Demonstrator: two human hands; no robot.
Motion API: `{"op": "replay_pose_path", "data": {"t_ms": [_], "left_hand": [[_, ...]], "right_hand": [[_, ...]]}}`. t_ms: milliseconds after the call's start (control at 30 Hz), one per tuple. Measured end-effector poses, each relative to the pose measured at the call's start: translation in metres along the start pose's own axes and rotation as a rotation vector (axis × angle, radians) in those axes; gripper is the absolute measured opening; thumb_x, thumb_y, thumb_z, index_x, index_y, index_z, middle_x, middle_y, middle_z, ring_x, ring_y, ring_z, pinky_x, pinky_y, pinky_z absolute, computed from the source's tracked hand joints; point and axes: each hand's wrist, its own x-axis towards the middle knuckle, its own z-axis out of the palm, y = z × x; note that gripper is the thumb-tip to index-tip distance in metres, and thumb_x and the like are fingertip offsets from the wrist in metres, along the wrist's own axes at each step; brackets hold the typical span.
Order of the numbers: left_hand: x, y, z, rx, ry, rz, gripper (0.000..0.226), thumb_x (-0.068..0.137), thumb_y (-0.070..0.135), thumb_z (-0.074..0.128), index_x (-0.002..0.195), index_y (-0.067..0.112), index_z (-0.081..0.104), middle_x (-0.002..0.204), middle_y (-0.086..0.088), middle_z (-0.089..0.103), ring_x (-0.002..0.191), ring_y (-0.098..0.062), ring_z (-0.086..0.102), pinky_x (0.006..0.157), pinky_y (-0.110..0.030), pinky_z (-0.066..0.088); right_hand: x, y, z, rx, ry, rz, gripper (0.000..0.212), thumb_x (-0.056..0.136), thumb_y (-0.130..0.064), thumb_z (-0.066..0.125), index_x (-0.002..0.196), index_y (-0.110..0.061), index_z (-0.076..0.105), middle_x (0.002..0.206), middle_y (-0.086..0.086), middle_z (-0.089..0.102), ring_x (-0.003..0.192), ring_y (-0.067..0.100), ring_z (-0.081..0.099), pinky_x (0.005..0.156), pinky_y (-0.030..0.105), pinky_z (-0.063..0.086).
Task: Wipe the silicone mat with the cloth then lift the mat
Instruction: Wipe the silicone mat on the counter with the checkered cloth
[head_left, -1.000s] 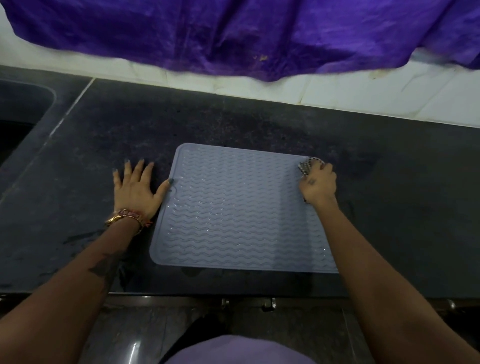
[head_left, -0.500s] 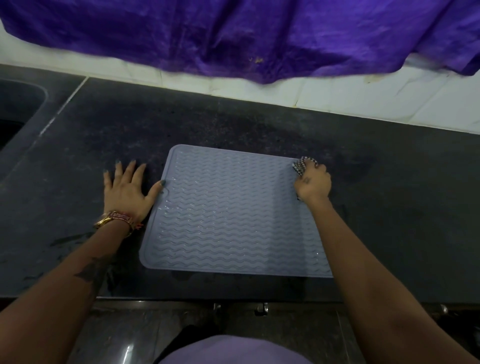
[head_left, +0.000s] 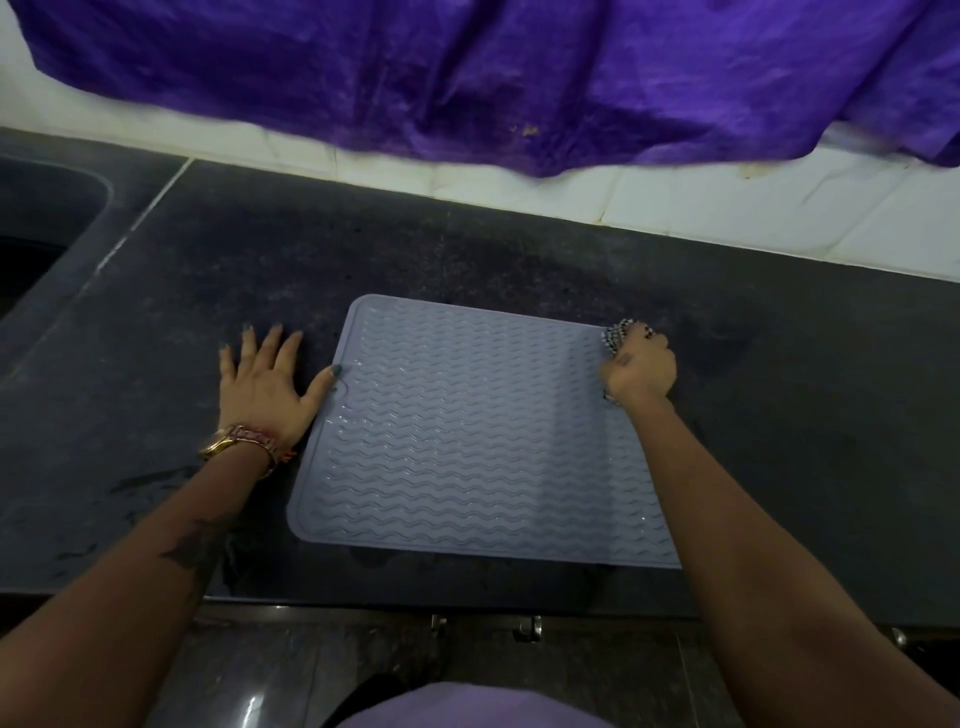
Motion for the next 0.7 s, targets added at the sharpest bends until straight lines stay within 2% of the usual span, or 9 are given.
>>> {"op": "replay_pose_path", "data": {"t_ms": [100,167,267,367,467,533,600,633,700], "left_hand": [[0.001,0.000,0.000,-0.005,0.000,-0.001,0.097,0.074,0.077,0.005,0.143,0.016,0.032,0.154,-0.009,0.024,0.144,-0.031,0.008,0.116,-0.050,0.001],[0.000,-0.001,0.000,-0.007,-0.002,-0.003,0.097,0.074,0.078,0.005,0.143,0.016,0.032,0.154,-0.009,0.024,0.144,-0.031,0.008,0.116,-0.050,0.001],[0.000,-0.001,0.001,-0.003,-0.006,0.000,0.096,0.074,0.077,0.005,0.143,0.016,0.032,0.154,-0.009,0.024,0.144,-0.031,0.007,0.116,-0.050,0.000],[0.001,-0.002,0.002,0.003,-0.011,-0.003,0.094,0.075,0.076,0.006,0.143,0.017,0.031,0.154,-0.008,0.024,0.144,-0.030,0.006,0.116,-0.049,-0.001],[0.002,-0.002,0.003,0.009,-0.011,-0.002,0.094,0.075,0.077,0.005,0.144,0.018,0.031,0.154,-0.008,0.024,0.144,-0.030,0.006,0.116,-0.049,-0.001],[0.002,-0.002,0.002,0.007,-0.008,-0.006,0.094,0.075,0.077,0.004,0.144,0.018,0.031,0.154,-0.008,0.024,0.144,-0.030,0.006,0.116,-0.049,-0.001],[0.001,-0.001,0.001,0.009,-0.004,-0.009,0.095,0.075,0.077,0.004,0.144,0.018,0.031,0.154,-0.008,0.024,0.144,-0.029,0.007,0.116,-0.048,-0.001],[0.000,-0.001,0.001,0.008,-0.003,-0.012,0.095,0.074,0.077,0.004,0.144,0.018,0.031,0.154,-0.007,0.024,0.144,-0.029,0.007,0.116,-0.048,-0.001],[0.000,0.000,0.001,0.005,-0.003,-0.015,0.095,0.075,0.077,0.004,0.144,0.018,0.031,0.154,-0.007,0.024,0.144,-0.029,0.006,0.116,-0.048,-0.001]], "right_hand": [[0.010,0.005,-0.011,0.309,-0.054,-0.056,0.048,0.084,-0.024,0.062,0.130,-0.019,0.051,0.129,0.013,0.055,0.115,0.031,0.054,0.096,0.032,0.042],[0.016,0.014,-0.019,0.445,0.041,0.037,0.043,0.084,-0.026,0.062,0.126,-0.020,0.056,0.125,0.011,0.061,0.112,0.030,0.057,0.093,0.032,0.044],[0.015,0.017,-0.021,0.190,0.028,0.132,0.052,0.088,-0.028,0.057,0.136,-0.016,0.043,0.134,0.018,0.049,0.119,0.037,0.049,0.094,0.039,0.043],[0.010,-0.002,-0.015,-0.006,-0.030,0.070,0.052,0.089,-0.024,0.056,0.135,-0.007,0.038,0.136,0.022,0.042,0.121,0.039,0.045,0.098,0.039,0.039],[0.009,-0.026,-0.011,0.051,-0.036,-0.054,0.050,0.086,-0.020,0.058,0.132,-0.009,0.045,0.132,0.021,0.049,0.119,0.037,0.049,0.097,0.035,0.042],[0.009,-0.033,-0.012,0.250,-0.101,-0.112,0.051,0.083,-0.018,0.064,0.131,-0.013,0.050,0.131,0.016,0.055,0.117,0.032,0.053,0.098,0.033,0.042],[0.013,-0.031,-0.015,0.514,-0.132,-0.033,0.047,0.080,-0.016,0.068,0.126,-0.015,0.057,0.126,0.011,0.060,0.113,0.026,0.058,0.097,0.031,0.046],[0.014,-0.028,-0.014,0.545,-0.081,0.013,0.044,0.081,-0.018,0.067,0.124,-0.016,0.059,0.123,0.011,0.062,0.110,0.026,0.059,0.095,0.031,0.047],[0.007,-0.026,-0.009,0.309,0.045,0.050,0.043,0.083,-0.021,0.063,0.125,-0.015,0.056,0.123,0.015,0.059,0.111,0.032,0.057,0.091,0.035,0.046]]}}
